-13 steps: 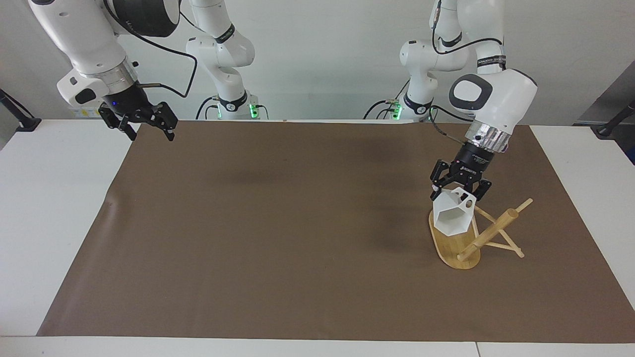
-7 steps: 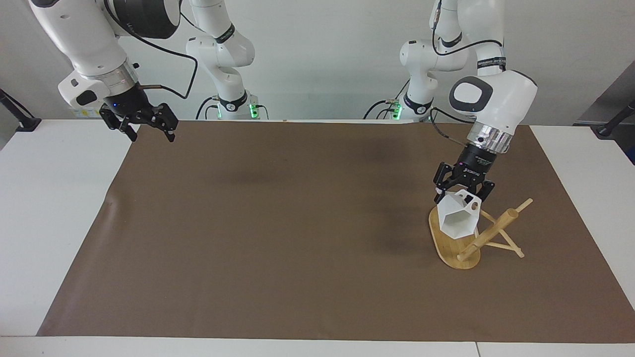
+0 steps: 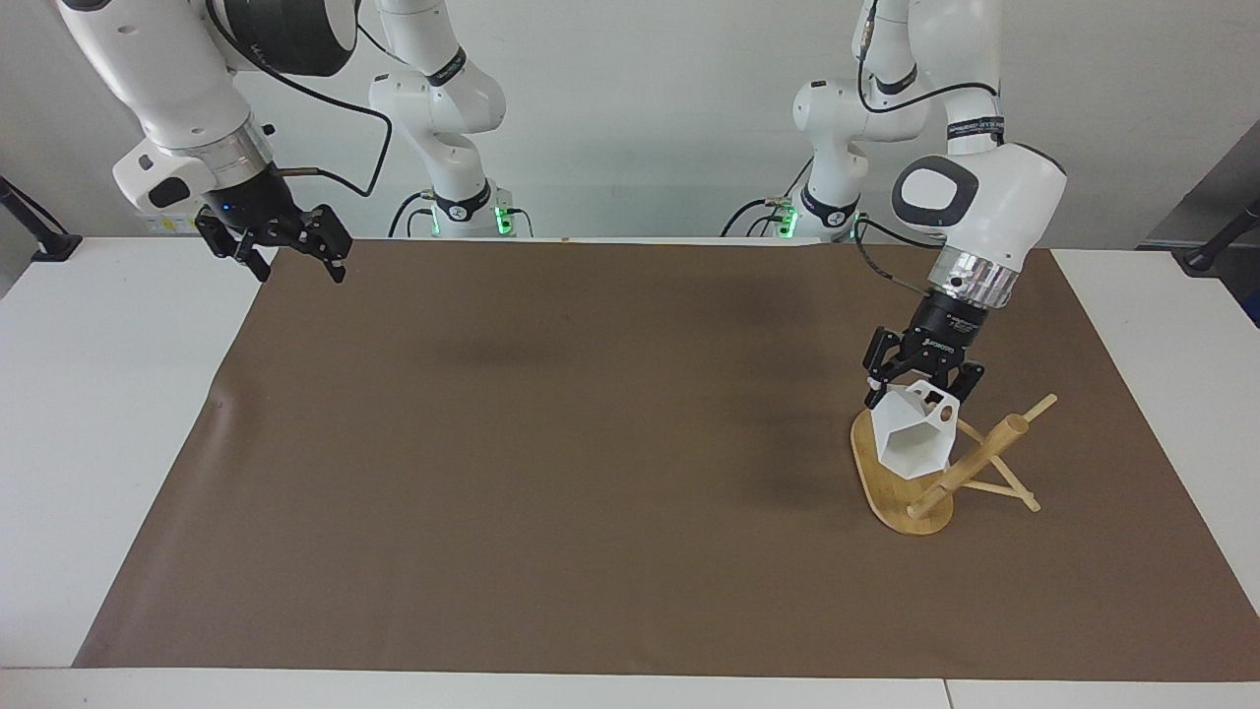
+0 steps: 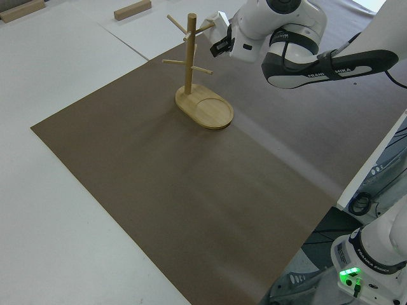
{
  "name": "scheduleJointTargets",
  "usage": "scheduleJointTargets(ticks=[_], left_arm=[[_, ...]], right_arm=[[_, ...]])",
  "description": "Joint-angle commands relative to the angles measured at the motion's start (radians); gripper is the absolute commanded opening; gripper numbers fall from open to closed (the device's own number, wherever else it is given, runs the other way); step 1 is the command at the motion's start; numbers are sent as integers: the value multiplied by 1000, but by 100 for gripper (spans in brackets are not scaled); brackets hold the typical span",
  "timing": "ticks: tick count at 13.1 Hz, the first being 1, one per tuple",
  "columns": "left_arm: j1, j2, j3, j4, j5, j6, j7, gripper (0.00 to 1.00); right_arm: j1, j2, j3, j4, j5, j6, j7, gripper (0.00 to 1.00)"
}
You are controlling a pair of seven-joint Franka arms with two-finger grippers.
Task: Hang cup on rack
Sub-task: 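Lower the cup handle onto a rack peg with the left gripper, then open the left gripper and pull it back from the cup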
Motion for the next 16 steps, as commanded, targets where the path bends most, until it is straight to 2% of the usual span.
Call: scheduleJointTargets(ticks=[1,4,7,10,11,12,14,16], left_arm=[[-1,18,3,20,23,18,-34,0],[2,27,4,20,23,33,-46,0],[2,30,7,20,23,42,-69,0],[16,30,7,19,25,50,-81,0],[17,31,7,20,27,49,-75,76],[19,30,7,20,27,42,-74,100],[19,30,7,23,39,21,-74,100],[49,24,12,49,138,-74,-74,100]], right_arm=[[-30,-25,5,-33,1,17,19,100],[-35,-26,3,-35,1,20,27,100],[-32,-27,5,-33,1,20,114,100],[-32,-25,5,-32,1,22,65,100],[-32,-25,5,-32,0,22,25,100],[-32,-25,5,-32,1,22,5,100],[-32,-25,5,-32,1,22,7,100],[-32,-25,5,-32,1,24,17,100]])
